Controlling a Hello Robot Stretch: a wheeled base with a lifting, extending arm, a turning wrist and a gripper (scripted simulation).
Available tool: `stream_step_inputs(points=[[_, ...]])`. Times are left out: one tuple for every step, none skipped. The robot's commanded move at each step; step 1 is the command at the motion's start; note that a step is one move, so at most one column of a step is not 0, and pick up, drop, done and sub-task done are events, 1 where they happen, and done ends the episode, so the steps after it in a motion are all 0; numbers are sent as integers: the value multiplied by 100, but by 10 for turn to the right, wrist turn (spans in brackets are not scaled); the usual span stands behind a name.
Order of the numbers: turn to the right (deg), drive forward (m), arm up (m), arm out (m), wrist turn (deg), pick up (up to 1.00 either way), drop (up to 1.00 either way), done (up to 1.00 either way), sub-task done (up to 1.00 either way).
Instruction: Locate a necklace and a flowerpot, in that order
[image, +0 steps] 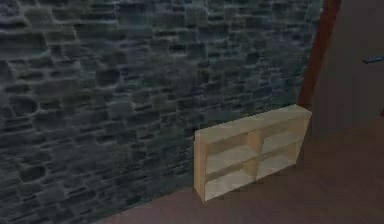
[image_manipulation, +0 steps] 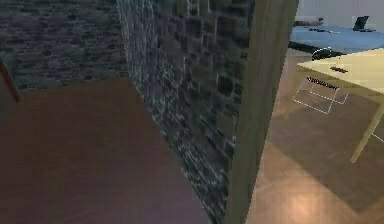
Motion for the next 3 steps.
stream_step_inputs(points=[[450,0,0,0,0,0,0,0,0],[30,0,0,0,0,0,0,0,0],[0,15,0,0,0,0,0,0,0]])
